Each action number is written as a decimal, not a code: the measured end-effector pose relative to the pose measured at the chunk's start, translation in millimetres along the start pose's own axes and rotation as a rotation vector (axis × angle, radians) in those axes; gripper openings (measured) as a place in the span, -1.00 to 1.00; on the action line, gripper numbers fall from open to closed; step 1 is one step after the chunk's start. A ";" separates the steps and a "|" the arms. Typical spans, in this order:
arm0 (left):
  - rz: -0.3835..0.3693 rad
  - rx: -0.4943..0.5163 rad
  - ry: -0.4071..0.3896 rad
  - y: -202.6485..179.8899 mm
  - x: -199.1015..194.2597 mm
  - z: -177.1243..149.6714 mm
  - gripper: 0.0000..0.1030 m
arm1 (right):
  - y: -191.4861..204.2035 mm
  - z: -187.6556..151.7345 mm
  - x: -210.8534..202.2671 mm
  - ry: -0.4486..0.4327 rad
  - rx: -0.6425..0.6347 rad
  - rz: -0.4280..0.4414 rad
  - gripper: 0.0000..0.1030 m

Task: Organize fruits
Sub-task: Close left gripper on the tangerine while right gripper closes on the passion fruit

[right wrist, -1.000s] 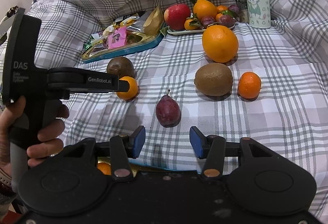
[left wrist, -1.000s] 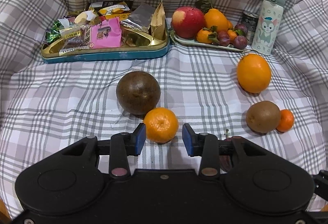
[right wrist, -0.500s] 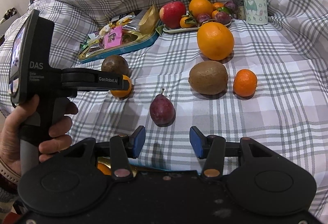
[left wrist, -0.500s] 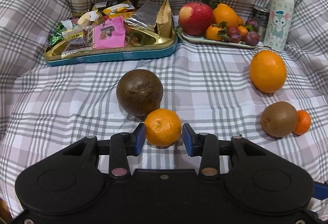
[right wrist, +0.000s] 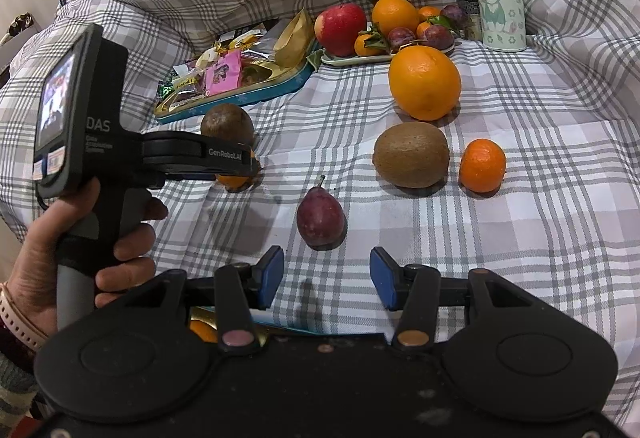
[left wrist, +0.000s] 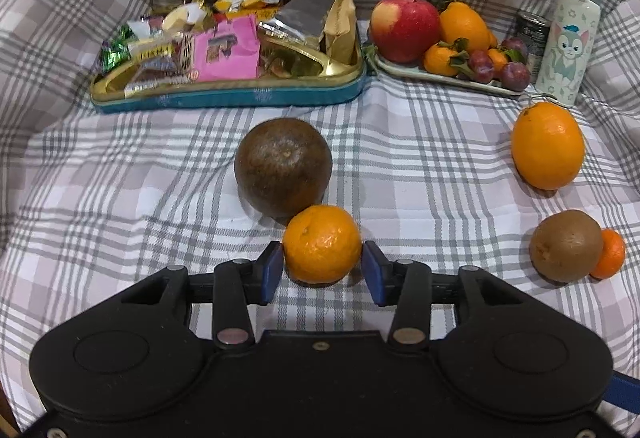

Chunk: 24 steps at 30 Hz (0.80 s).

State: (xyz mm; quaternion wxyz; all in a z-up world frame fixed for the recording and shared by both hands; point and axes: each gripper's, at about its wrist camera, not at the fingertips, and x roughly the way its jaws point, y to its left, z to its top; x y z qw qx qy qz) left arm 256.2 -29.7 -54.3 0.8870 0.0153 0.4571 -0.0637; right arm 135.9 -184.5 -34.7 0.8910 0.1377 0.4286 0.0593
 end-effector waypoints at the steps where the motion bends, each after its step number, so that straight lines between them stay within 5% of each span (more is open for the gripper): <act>1: -0.006 -0.015 0.006 1.7 1.6 0.7 0.03 | 0.2 0.0 0.1 0.001 -0.001 -0.001 0.00; 13: -0.092 -0.122 0.015 21.7 0.4 -0.5 -0.03 | 5.7 7.0 0.0 -0.009 -0.023 -0.005 0.00; 24: -0.034 -0.080 0.021 55.9 -23.2 -11.7 -0.04 | 27.1 22.8 7.9 -0.038 -0.075 0.004 0.01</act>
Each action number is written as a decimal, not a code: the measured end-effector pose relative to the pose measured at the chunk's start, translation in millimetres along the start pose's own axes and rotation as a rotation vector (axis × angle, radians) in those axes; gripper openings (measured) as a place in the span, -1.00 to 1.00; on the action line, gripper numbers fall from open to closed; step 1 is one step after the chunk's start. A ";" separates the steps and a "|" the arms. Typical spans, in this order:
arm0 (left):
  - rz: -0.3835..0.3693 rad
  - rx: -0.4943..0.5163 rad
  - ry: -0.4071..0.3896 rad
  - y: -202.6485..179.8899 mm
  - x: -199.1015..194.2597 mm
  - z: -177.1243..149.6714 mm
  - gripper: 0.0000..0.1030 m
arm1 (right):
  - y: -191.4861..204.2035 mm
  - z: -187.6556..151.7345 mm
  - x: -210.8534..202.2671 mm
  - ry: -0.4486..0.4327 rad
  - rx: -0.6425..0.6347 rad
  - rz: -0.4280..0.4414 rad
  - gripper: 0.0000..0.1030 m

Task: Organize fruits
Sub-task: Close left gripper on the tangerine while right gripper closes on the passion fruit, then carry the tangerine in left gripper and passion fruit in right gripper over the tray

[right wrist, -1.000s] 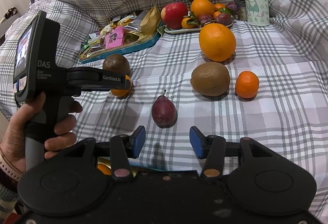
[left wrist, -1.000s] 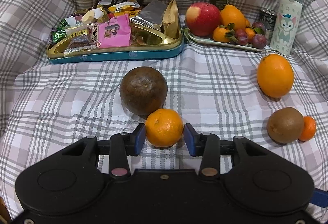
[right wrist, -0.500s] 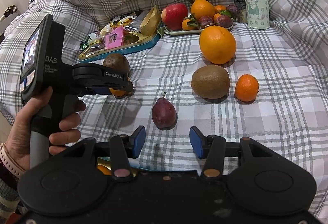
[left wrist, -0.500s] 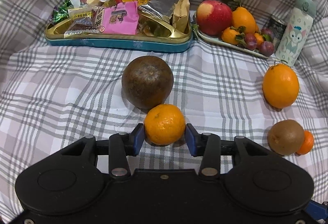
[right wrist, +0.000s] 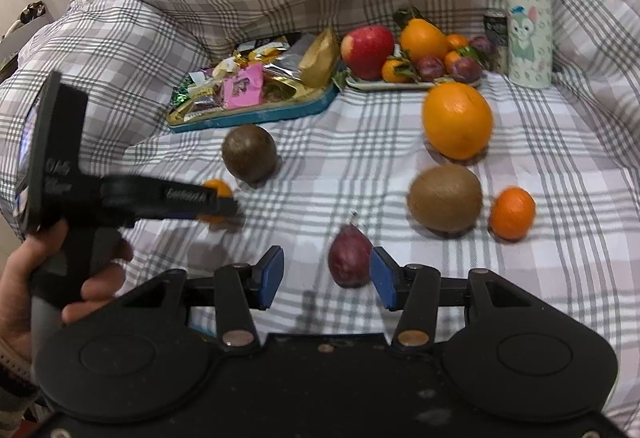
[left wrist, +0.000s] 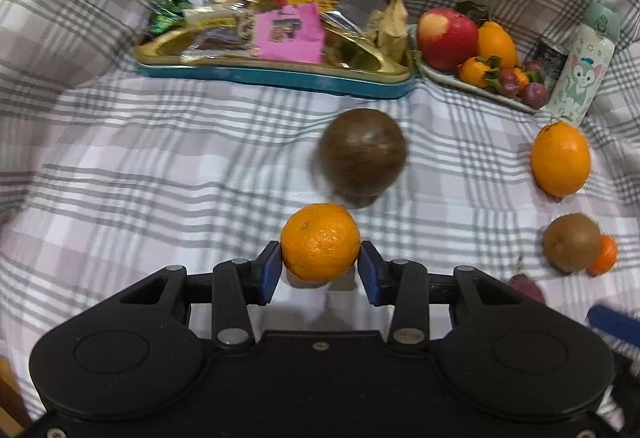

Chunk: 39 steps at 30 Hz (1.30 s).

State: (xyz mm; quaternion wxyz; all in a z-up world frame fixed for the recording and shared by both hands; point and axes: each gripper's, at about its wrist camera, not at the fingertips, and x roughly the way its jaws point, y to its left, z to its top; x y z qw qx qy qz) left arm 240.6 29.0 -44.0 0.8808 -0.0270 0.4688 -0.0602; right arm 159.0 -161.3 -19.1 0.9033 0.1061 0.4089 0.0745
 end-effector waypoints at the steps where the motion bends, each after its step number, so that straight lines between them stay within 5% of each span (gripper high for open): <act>1: 0.016 0.010 -0.005 3.4 -3.1 -1.4 -0.04 | 2.3 3.2 1.9 -0.003 -0.007 0.003 0.00; 26: 0.026 -0.006 -0.068 50.2 -23.1 -17.6 -0.04 | 89.7 109.4 122.7 -0.099 -0.096 0.025 0.00; 39: 0.020 -0.017 -0.072 60.2 -23.7 -23.2 -0.04 | 93.6 93.7 143.8 -0.008 -0.137 -0.028 0.07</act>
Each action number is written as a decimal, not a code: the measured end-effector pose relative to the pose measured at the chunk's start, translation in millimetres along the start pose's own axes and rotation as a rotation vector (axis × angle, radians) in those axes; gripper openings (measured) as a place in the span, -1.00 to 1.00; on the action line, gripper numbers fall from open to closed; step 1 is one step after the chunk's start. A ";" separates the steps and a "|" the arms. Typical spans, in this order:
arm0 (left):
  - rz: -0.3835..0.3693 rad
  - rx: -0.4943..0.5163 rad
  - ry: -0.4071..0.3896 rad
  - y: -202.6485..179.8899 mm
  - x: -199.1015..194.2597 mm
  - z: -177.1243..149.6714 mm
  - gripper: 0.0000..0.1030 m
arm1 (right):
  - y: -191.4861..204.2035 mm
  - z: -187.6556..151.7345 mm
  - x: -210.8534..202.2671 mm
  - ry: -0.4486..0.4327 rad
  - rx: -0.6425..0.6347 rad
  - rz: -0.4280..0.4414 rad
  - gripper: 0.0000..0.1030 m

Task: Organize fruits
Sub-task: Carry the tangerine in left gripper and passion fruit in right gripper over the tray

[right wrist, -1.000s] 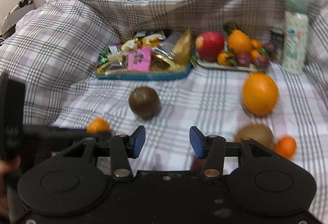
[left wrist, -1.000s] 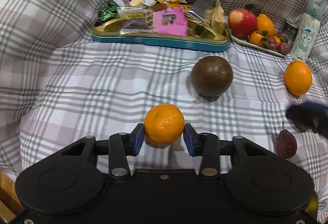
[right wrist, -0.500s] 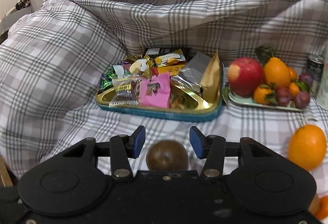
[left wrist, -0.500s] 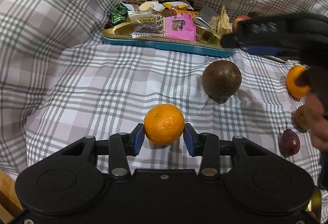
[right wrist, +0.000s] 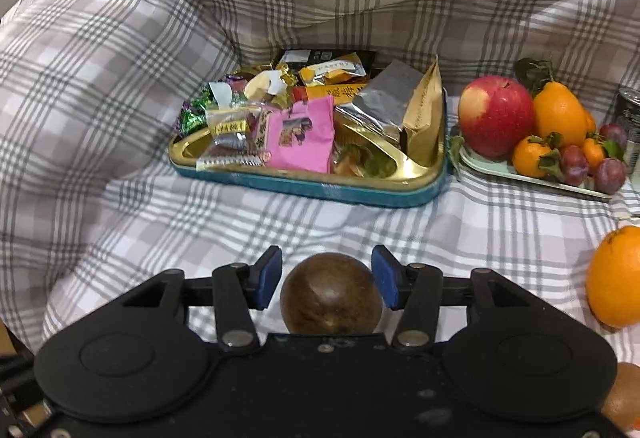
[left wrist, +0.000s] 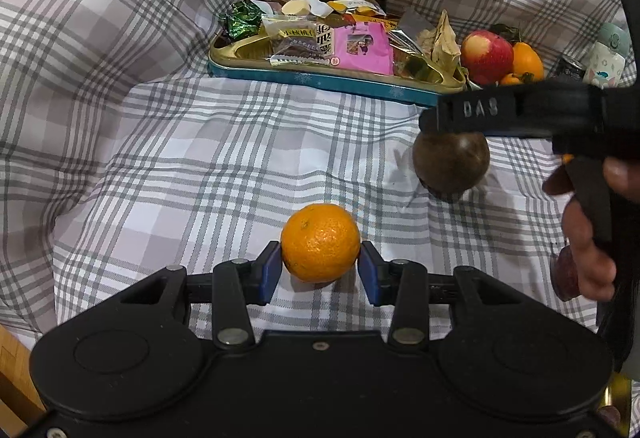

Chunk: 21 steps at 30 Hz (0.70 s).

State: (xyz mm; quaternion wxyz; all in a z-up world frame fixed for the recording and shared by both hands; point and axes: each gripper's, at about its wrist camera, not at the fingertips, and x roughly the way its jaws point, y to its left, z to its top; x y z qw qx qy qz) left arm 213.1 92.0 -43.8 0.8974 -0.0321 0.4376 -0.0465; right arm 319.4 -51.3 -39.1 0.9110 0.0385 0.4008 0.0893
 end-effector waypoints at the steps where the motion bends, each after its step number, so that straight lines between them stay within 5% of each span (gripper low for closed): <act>1: -0.001 0.000 -0.003 0.5 -1.1 -0.3 -0.04 | -0.1 -1.8 -1.3 0.001 -0.004 -0.004 0.08; 21: -0.005 0.014 -0.031 -3.4 -23.9 -5.1 -0.04 | 1.9 -18.2 -3.8 0.057 -0.038 0.000 0.17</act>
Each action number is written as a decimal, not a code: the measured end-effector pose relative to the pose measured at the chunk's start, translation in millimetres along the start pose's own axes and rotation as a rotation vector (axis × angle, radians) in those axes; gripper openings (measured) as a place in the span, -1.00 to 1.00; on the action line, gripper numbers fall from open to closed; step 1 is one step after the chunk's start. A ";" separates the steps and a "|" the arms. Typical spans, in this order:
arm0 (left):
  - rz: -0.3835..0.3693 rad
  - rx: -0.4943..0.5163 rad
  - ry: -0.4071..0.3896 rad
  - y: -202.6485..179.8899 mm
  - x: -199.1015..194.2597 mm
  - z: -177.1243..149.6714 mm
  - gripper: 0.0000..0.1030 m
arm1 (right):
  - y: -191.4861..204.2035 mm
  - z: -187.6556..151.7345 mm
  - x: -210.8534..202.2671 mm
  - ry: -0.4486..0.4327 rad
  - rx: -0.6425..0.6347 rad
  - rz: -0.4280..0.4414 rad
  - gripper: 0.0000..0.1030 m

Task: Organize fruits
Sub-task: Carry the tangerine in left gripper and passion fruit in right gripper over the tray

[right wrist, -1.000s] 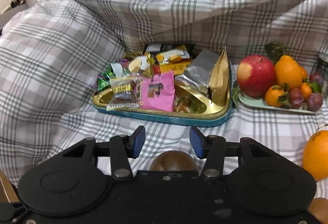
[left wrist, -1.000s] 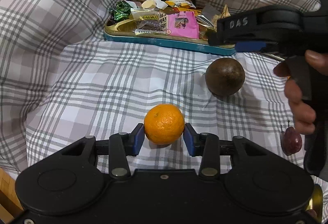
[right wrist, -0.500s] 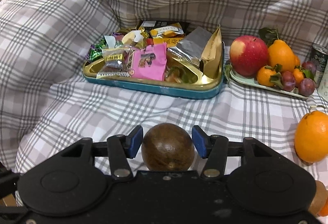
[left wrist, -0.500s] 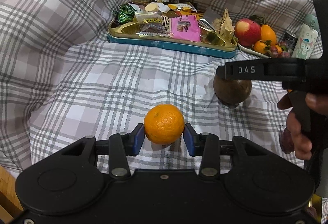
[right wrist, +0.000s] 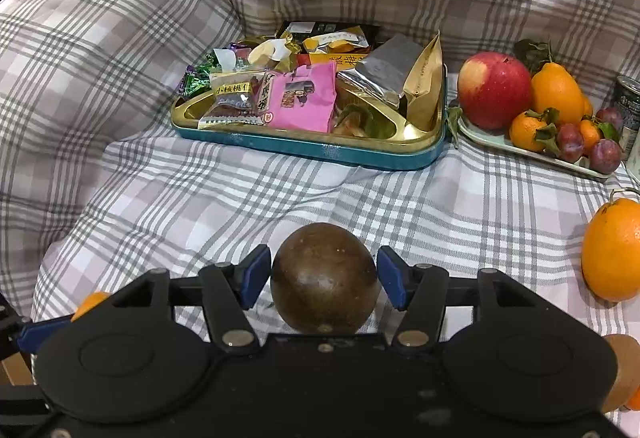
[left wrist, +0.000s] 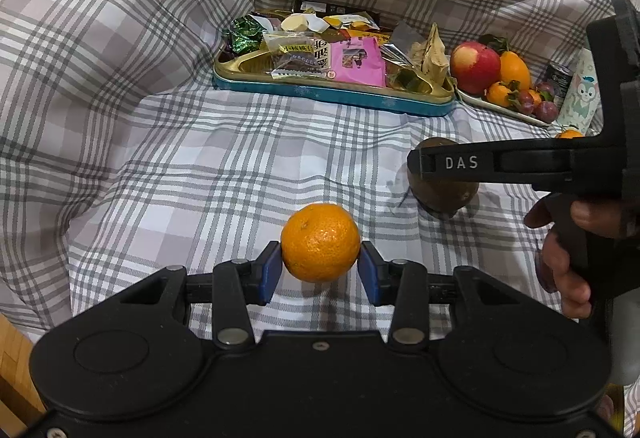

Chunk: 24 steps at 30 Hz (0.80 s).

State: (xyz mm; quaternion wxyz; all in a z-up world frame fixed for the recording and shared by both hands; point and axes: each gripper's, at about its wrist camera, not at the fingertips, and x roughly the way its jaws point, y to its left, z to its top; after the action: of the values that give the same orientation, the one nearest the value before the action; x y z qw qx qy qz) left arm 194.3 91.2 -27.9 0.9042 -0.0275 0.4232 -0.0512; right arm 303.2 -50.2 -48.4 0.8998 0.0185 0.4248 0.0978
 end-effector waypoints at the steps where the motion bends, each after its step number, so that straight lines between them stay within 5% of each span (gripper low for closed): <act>1: 0.000 0.001 0.000 -0.5 -1.1 -0.4 -0.04 | 0.4 0.0 -0.2 -0.001 -0.004 0.002 0.17; 24: -0.025 0.084 0.046 -23.1 -39.7 -30.5 -0.04 | -12.9 -32.7 -97.2 -0.080 0.027 0.115 0.17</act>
State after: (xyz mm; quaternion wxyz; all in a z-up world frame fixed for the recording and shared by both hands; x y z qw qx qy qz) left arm 144.0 72.6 -15.0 0.8939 0.0062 0.4410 -0.0808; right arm 219.8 -83.1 3.2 0.9087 0.0587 0.3880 0.1426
